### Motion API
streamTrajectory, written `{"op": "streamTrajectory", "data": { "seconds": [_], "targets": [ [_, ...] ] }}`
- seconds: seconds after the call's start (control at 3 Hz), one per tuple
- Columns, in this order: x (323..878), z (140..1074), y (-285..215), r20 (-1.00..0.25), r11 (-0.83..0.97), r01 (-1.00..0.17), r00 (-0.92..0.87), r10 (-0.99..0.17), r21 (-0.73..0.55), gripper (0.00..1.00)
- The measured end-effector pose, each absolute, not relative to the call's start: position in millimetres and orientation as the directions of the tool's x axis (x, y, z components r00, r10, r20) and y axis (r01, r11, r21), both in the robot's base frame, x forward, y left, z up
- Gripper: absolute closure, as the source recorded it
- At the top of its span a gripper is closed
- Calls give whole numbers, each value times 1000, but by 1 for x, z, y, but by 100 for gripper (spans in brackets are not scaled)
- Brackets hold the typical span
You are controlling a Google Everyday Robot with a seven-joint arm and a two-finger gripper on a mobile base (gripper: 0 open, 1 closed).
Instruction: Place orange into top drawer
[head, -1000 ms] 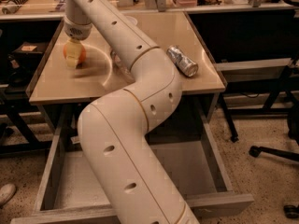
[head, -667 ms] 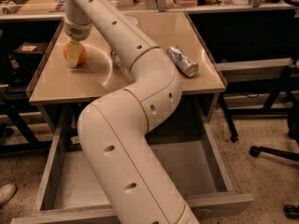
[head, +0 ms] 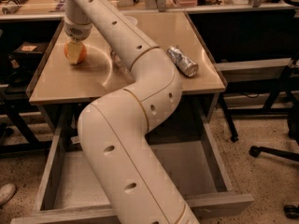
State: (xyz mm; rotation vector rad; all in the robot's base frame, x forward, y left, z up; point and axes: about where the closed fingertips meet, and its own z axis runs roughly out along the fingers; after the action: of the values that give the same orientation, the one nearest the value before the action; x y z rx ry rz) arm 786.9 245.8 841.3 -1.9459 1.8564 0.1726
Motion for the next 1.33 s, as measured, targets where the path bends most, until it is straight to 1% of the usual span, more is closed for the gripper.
{"op": "streamTrajectory", "data": {
  "seconds": [0.33, 1.0, 1.33],
  "targets": [
    [787, 841, 246, -386, 1, -974, 90, -918, -228, 99],
    [796, 885, 249, -380, 80, -936, 60, -923, -344, 100],
    [786, 924, 246, -436, 139, -906, 55, -898, -401, 100]
  ]
}}
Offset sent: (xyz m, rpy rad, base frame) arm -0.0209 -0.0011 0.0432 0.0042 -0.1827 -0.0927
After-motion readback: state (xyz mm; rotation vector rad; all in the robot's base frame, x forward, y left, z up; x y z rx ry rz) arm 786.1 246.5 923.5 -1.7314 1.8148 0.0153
